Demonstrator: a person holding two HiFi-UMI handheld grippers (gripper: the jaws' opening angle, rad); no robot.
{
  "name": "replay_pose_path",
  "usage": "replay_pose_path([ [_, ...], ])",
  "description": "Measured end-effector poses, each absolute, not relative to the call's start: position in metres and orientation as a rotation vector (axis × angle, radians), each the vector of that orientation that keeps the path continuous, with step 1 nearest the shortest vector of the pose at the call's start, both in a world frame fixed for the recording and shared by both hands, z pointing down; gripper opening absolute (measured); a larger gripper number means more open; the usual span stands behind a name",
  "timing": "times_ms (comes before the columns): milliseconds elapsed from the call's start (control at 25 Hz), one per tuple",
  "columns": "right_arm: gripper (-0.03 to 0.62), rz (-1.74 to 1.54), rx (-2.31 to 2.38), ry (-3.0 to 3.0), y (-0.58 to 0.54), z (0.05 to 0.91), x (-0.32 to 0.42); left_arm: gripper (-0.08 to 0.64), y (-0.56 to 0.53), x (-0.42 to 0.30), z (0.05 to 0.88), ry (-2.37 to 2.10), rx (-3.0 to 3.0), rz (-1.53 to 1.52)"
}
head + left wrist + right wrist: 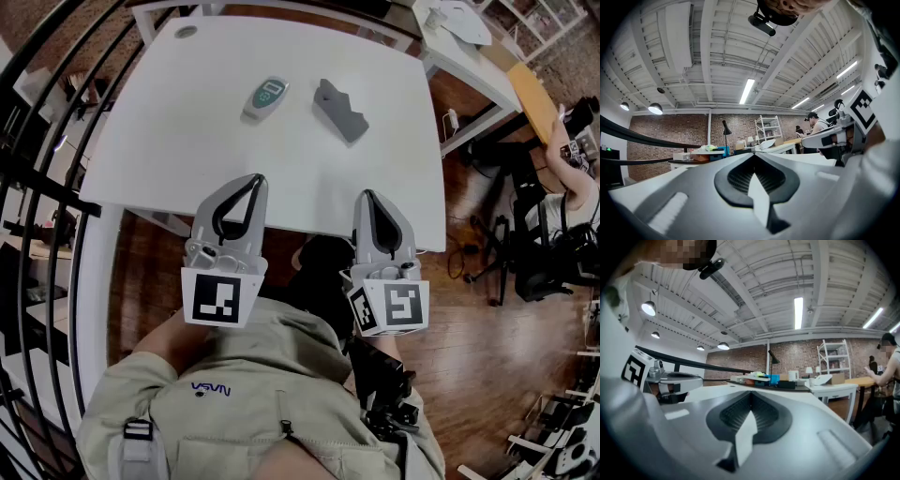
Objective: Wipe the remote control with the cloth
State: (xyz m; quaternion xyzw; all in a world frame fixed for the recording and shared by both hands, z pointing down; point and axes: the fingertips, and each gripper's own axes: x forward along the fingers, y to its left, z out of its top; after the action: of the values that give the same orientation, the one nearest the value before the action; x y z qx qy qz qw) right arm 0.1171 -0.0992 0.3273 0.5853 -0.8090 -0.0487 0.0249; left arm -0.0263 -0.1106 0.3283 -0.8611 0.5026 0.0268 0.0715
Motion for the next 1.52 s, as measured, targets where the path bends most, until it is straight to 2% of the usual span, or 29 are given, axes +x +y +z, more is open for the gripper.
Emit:
replay_pose_path([
  [280,0.003,-0.255,1.737,-2.491,-0.169,0.303,0.127,0.006,-0.175,-0.035,0.294,1.521,-2.475,-0.015],
  [480,0.005,-0.228,1.720,-2.467,-0.219,0.303,0.138,0.007,-0.229,-0.044,0.306,1.523,-2.474,-0.157],
  [640,0.016,-0.226,1.700,-2.439,-0.245,0.308,0.135,0.038,-0.260,-0.053,0.319,1.592,-2.539,-0.191],
  [800,0.085,-0.149,1.612,-2.425,-0.269,0.329,0.128,0.101,-0.284,-0.046,0.342,1.574,-2.638,-0.287],
  [1000,0.164,-0.062,1.464,-2.380,-0.291,0.364,0.118,0.263,-0.303,-0.025,0.391,1.483,-2.788,-0.552],
  [1120,0.186,-0.017,1.394,-2.348,-0.299,0.382,0.113,0.325,-0.312,-0.018,0.404,1.441,-2.846,-0.668],
  [1360,0.196,0.042,1.326,-2.291,-0.311,0.404,0.110,0.347,-0.325,-0.026,0.431,1.449,-2.901,-0.943],
  [1520,0.196,0.117,1.273,-2.257,-0.318,0.415,0.106,0.324,-0.327,-0.034,0.444,1.451,-2.836,-1.130],
])
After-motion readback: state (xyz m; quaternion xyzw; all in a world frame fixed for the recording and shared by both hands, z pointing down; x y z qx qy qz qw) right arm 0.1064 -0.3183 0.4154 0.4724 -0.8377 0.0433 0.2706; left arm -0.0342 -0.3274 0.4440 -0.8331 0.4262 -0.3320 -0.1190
